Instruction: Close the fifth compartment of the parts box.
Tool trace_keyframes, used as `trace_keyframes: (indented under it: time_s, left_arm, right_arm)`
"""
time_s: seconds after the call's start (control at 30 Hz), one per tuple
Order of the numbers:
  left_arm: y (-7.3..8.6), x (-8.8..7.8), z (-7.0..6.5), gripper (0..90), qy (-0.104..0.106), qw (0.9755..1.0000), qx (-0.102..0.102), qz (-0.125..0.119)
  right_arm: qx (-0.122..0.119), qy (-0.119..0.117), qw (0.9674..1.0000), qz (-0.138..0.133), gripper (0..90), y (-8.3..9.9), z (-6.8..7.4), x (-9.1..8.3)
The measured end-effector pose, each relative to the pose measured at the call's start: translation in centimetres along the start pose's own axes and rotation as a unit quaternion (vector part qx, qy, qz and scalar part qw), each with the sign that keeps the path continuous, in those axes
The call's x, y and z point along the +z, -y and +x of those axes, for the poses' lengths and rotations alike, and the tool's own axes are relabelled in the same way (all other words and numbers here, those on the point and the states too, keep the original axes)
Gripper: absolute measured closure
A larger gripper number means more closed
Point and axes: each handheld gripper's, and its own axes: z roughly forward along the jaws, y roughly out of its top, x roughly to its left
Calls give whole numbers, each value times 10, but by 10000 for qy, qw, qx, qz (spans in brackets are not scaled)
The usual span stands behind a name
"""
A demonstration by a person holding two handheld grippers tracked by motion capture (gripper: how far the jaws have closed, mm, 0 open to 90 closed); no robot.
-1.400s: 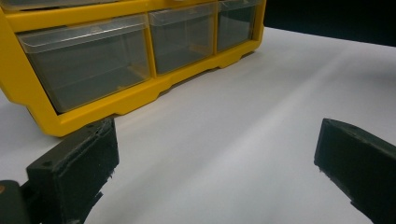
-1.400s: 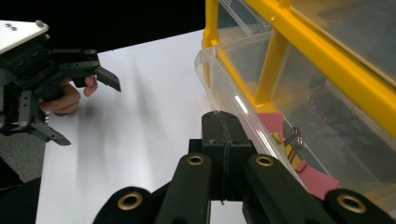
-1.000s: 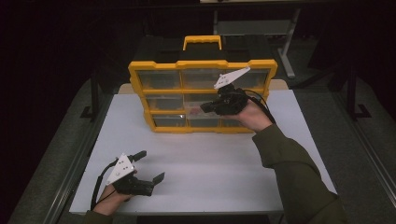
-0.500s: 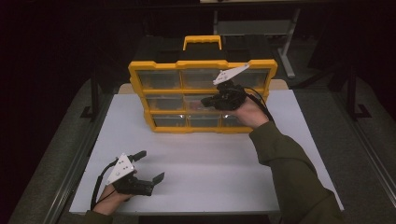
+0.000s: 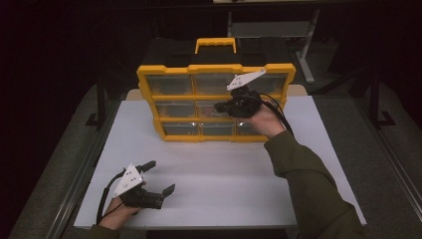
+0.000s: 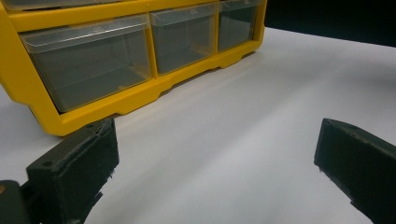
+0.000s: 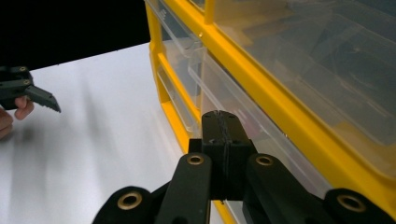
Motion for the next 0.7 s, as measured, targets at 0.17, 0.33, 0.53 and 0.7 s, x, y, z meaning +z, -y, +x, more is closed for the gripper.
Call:
trace_keyframes:
  time_s: [0.17,0.33,0.53,0.7]
  left_arm:
    - [-1,0,0,0,8,10000,-34,-5]
    - [-1,-1,0,0,-1,10000,-34,5]
    - [-1,0,0,0,5,10000,-39,2]
    - [-1,0,0,0,-1,10000,-37,-3]
  right_arm:
    - [3,-18,10000,-25,809,4,5,-7]
    - [126,-65,9998,-99,710,13,9,-12]
    - [181,-97,9995,-219,574,26,11,-19]
    - [245,-80,9991,-346,432,35,12,-25]
